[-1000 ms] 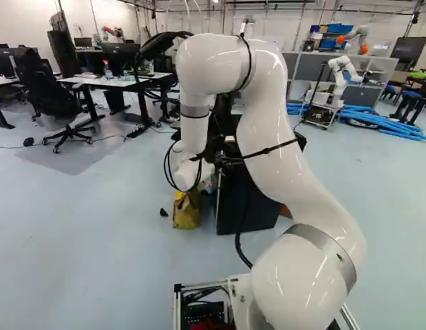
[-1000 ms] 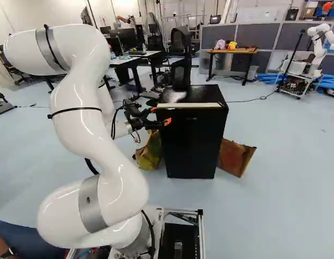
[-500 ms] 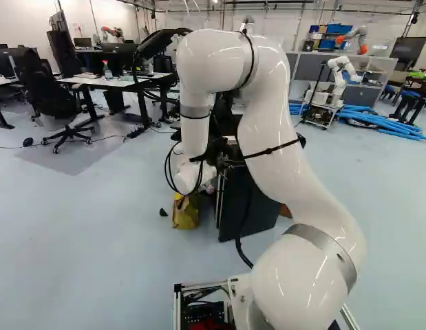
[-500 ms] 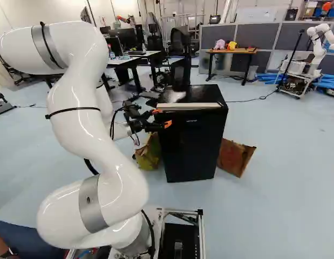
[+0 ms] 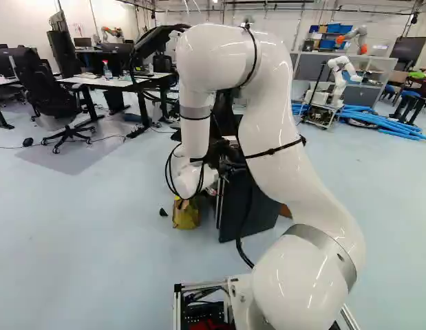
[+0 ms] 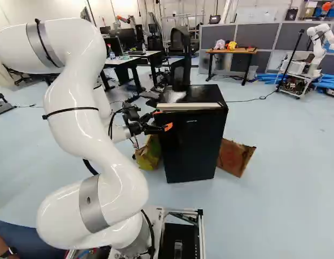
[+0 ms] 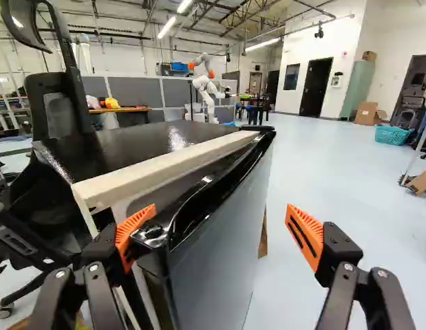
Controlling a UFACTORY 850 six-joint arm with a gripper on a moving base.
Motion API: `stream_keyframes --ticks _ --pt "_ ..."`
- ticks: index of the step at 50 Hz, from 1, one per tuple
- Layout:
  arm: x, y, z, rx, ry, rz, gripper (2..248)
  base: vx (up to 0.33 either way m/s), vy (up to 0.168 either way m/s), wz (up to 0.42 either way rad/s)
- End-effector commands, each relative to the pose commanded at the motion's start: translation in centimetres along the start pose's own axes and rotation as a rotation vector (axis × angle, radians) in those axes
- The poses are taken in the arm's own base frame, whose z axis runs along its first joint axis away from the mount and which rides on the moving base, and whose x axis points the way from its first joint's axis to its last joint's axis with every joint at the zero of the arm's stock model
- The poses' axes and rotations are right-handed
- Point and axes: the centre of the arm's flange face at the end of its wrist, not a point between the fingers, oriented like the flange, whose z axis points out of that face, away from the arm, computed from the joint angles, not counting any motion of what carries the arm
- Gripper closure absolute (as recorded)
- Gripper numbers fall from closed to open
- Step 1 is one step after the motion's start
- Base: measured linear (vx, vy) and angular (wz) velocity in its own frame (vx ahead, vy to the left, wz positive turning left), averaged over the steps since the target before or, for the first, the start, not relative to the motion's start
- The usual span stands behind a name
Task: Grab a drink from the fridge
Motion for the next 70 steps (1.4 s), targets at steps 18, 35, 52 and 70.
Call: stream_keyframes --ticks 18,35,52,70 --pt "0.0 1.9 -0.8 -0.023 -0.003 -0.026 3 0.000 0.000 0.000" --pt "0.0 4.0 -1.8 -0.044 -0.004 -0.057 3 0.000 0.000 0.000" --pt "-0.1 6.9 -3.0 -0.058 -0.003 -0.104 3 0.000 0.000 0.000" --pt "-0.2 10.0 -3.7 -0.092 0.001 -0.154 3 0.000 0.000 0.000"
